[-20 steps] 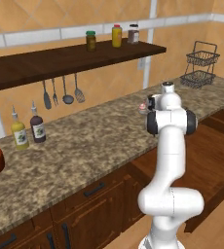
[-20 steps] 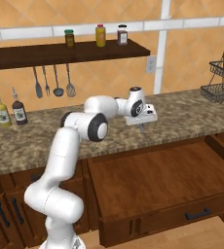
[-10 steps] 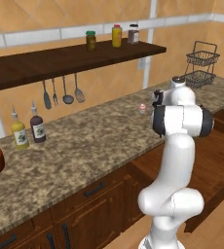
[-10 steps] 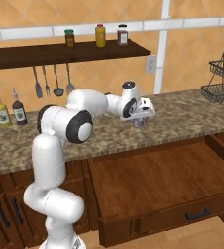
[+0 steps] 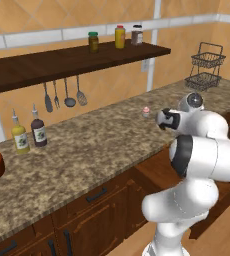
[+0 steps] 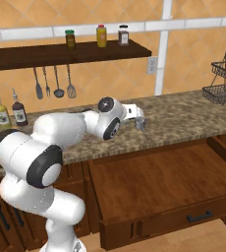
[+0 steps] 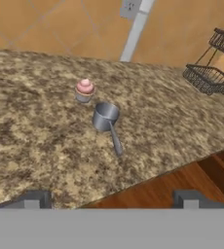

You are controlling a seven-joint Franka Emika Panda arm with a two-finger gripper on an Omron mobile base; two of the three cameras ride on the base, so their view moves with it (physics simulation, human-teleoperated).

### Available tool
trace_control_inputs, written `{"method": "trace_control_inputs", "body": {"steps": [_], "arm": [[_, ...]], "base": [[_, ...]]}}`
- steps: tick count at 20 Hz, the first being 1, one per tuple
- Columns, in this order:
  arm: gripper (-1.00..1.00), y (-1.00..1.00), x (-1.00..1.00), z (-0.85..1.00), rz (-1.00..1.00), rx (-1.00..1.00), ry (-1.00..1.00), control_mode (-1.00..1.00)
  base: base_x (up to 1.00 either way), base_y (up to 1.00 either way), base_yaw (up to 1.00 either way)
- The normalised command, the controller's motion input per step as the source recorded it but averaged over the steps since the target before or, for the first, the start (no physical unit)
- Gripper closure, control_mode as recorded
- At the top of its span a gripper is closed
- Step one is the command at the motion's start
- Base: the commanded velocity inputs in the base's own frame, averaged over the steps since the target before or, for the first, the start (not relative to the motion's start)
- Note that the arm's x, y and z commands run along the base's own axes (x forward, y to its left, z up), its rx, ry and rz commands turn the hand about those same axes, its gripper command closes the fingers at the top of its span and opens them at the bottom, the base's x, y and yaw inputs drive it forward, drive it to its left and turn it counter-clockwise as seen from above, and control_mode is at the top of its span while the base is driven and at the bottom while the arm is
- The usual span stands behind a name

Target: Pick the measuring cup from the drawer and place it on the counter.

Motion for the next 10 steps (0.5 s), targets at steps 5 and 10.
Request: {"method": "trace_control_inputs", "body": {"steps": [5, 10], "arm": [[-1.00, 0.36, -0.93, 1.00, 0.00, -0.07, -0.32, -1.00], [-1.00, 0.07, -0.01, 0.20, 0.03, 0.00, -0.09, -1.00]], "base": [[0.00, 0.00, 0.00], [0.00, 0.00, 0.00]]}}
